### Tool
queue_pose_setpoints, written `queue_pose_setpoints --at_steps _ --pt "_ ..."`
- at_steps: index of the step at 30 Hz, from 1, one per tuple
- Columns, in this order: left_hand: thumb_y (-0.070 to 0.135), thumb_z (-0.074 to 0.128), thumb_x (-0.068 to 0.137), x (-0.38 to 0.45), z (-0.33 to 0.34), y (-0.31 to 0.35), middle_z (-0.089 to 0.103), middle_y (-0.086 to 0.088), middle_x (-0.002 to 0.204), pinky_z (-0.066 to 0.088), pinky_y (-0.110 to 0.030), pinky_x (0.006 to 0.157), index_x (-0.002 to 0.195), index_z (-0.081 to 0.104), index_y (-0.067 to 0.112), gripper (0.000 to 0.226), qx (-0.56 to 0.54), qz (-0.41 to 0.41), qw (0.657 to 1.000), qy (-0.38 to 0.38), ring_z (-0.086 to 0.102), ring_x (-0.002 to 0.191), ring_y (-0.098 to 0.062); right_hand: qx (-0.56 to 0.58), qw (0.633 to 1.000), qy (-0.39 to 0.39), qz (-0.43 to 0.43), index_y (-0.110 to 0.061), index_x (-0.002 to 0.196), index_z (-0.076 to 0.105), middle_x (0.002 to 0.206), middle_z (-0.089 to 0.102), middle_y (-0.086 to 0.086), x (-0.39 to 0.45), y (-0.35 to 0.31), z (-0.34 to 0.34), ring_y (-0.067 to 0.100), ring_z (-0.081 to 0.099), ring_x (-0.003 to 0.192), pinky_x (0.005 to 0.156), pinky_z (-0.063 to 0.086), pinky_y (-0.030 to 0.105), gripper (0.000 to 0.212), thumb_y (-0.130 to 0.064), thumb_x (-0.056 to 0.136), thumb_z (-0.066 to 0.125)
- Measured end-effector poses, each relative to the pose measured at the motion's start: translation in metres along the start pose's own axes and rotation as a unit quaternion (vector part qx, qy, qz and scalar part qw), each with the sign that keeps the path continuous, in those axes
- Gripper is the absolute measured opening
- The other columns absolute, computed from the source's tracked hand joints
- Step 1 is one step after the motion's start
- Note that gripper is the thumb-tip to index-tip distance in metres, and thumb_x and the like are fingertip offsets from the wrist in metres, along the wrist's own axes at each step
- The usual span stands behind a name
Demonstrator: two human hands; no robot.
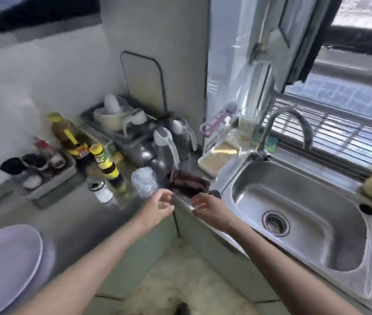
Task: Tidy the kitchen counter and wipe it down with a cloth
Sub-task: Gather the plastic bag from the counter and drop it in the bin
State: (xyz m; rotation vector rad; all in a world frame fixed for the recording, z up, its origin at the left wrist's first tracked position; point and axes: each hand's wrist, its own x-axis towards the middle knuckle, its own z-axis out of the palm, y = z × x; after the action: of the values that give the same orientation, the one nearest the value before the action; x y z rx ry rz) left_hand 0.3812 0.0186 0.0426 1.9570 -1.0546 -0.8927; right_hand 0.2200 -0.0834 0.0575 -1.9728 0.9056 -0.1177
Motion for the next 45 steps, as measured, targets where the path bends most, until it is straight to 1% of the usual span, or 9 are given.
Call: queue_pose_setpoints --at_steps 4,7,12,18,24,29,33,40,45 --pt "0.007 0.067 0.078 0.044 -0.060 -0.051 0.038 -0.012 0.124 0.043 -0.032 0.095 0.120 0.048 0.009 0.046 0.095 -0.023 0.991 0.097 0.049 0.108 -0.024 0.006 1.000 -0.021 0.023 -0.004 0.109 0.059 0.110 0.065 0.010 0.067 -0.024 0.045 0.023 0.061 0.101 0.080 0.047 0.026 0.026 -0.008 0.083 0.056" --pt "0.018 0.071 0.077 0.084 -0.081 -0.075 0.011 -0.015 0.148 0.021 -0.035 0.114 0.140 0.032 0.021 0.074 0.155 -0.049 0.984 0.078 0.020 0.138 -0.027 0.011 0.999 -0.023 0.047 -0.008 0.119 0.054 0.117 0.060 0.007 0.095 -0.023 0.064 0.020 0.056 0.107 0.077 0.039 0.019 0.036 -0.007 0.084 0.054" --pt "0.019 0.074 0.073 0.139 -0.078 -0.104 -0.021 -0.008 0.152 0.014 -0.034 0.115 0.143 0.015 0.036 0.093 0.174 -0.056 0.983 0.011 -0.002 0.144 -0.025 0.034 0.998 -0.005 0.055 -0.014 0.125 0.049 0.122 0.055 0.005 0.119 -0.003 0.075 0.020 0.055 0.111 0.094 0.045 0.030 0.041 -0.009 0.085 0.055" --pt "0.028 0.066 0.082 0.161 -0.054 -0.132 0.008 -0.007 0.154 0.022 -0.032 0.113 0.130 0.049 0.018 0.052 0.191 -0.098 0.977 -0.008 0.018 0.139 -0.028 0.054 0.996 0.016 0.063 -0.012 0.127 0.047 0.125 0.052 0.007 0.130 0.013 0.076 0.018 0.054 0.110 0.089 0.041 0.018 0.041 -0.013 0.088 0.058" --pt "0.000 0.060 0.079 0.153 -0.044 -0.118 0.054 -0.010 0.104 0.032 -0.017 0.064 0.091 0.062 0.013 0.017 0.105 -0.111 0.986 0.068 0.056 0.099 -0.030 0.075 0.995 0.011 0.067 -0.015 0.131 0.044 0.127 0.049 0.006 0.123 0.008 0.072 0.019 0.052 0.114 0.093 0.041 0.022 0.046 -0.018 0.088 0.060" --pt "-0.002 0.067 0.076 0.122 -0.048 -0.041 0.059 0.001 0.096 0.051 -0.022 0.073 0.095 0.049 0.020 0.034 -0.124 -0.021 0.987 -0.097 0.059 0.084 -0.012 0.357 0.930 0.018 0.087 -0.039 0.138 0.030 0.132 0.040 -0.010 0.109 -0.010 0.041 0.008 0.052 0.110 0.080 0.047 0.021 0.070 -0.040 0.080 0.067" --pt "0.008 0.072 0.074 0.111 -0.025 0.000 0.049 0.002 0.112 0.050 -0.027 0.087 0.106 0.039 0.024 0.049 -0.080 0.033 0.985 -0.152 0.054 0.106 -0.014 0.498 0.860 0.001 0.117 -0.039 0.133 0.037 0.125 0.056 0.006 0.091 -0.009 0.022 0.028 0.064 0.105 0.077 0.057 0.042 0.061 -0.040 0.080 0.068" --pt "0.033 0.082 0.062 0.080 0.071 0.056 0.025 0.004 0.132 0.046 -0.023 0.094 0.122 0.018 0.032 0.088 0.022 0.107 0.956 -0.273 0.045 0.112 -0.005 0.436 0.863 0.210 0.146 -0.017 0.116 0.054 0.110 0.062 0.013 0.003 0.040 -0.024 0.023 0.067 0.083 0.057 0.055 0.029 0.041 0.000 0.080 0.065" --pt "0.032 0.077 0.070 0.039 0.154 0.081 0.030 0.008 0.133 0.037 -0.013 0.095 0.130 0.022 0.029 0.082 0.113 0.162 0.895 -0.399 0.042 0.118 -0.009 0.348 0.847 0.338 0.216 -0.015 0.105 0.055 0.106 0.058 0.007 -0.109 0.112 -0.049 0.022 0.058 0.090 0.077 0.053 0.036 0.033 0.002 0.079 0.065"
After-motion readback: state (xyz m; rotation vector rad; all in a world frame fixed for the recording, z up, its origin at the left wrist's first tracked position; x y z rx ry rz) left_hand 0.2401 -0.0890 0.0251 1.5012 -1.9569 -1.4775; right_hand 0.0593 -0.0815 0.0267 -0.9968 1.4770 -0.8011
